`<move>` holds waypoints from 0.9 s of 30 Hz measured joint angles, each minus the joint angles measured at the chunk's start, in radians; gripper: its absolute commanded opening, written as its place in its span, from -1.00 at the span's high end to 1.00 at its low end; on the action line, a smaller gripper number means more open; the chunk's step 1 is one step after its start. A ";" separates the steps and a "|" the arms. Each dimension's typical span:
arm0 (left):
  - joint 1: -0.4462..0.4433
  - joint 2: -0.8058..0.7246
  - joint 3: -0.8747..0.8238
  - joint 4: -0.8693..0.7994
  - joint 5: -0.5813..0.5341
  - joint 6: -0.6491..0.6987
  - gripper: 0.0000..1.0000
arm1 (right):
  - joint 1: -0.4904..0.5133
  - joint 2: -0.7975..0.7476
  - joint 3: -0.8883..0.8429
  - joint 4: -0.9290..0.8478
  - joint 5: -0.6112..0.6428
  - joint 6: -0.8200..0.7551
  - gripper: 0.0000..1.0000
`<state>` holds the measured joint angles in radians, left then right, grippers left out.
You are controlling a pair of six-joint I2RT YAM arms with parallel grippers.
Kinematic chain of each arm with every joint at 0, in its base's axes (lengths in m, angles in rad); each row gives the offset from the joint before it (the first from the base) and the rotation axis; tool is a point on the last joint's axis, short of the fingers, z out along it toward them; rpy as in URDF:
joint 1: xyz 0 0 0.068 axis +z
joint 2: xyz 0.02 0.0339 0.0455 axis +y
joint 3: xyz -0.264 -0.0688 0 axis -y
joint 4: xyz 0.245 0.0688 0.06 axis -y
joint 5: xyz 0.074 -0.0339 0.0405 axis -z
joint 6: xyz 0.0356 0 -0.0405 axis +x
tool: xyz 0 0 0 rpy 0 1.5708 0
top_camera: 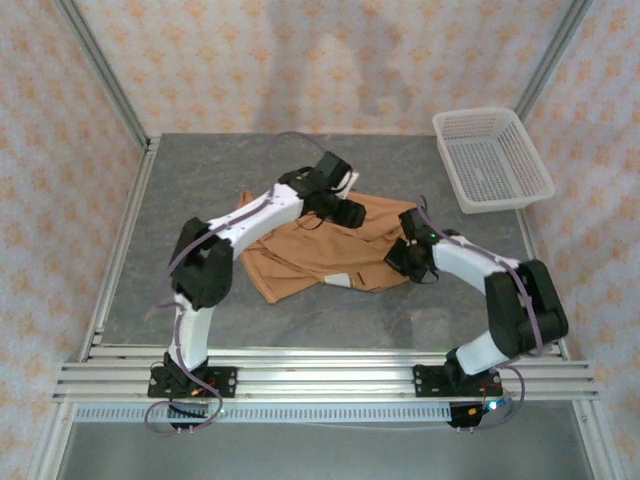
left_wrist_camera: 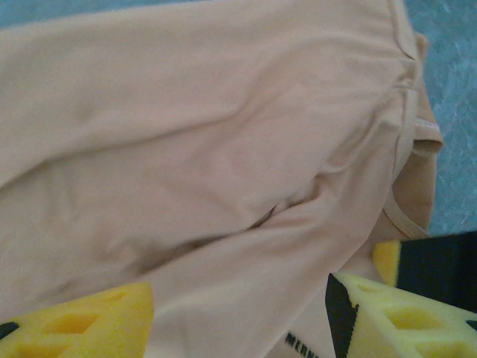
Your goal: Fold the inside-out t-shirt
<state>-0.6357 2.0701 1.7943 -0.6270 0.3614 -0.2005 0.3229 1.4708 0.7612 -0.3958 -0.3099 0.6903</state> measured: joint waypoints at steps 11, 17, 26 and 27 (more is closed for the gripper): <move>-0.080 0.256 0.254 -0.079 -0.060 0.320 -0.42 | -0.192 -0.269 -0.150 -0.008 0.018 0.023 1.00; -0.078 0.338 0.328 -0.084 -0.093 0.359 -0.15 | -0.195 -0.300 -0.131 -0.032 -0.005 0.011 1.00; -0.078 0.387 0.375 -0.087 -0.110 0.364 0.73 | -0.195 -0.301 -0.116 -0.038 -0.045 0.004 1.00; -0.078 0.387 0.378 -0.087 -0.108 0.360 0.90 | -0.195 -0.300 -0.116 -0.038 -0.050 0.004 1.00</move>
<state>-0.7139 2.4573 2.1723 -0.7143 0.2531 0.1600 0.1280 1.1706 0.6456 -0.4335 -0.3595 0.6945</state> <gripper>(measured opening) 0.180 0.041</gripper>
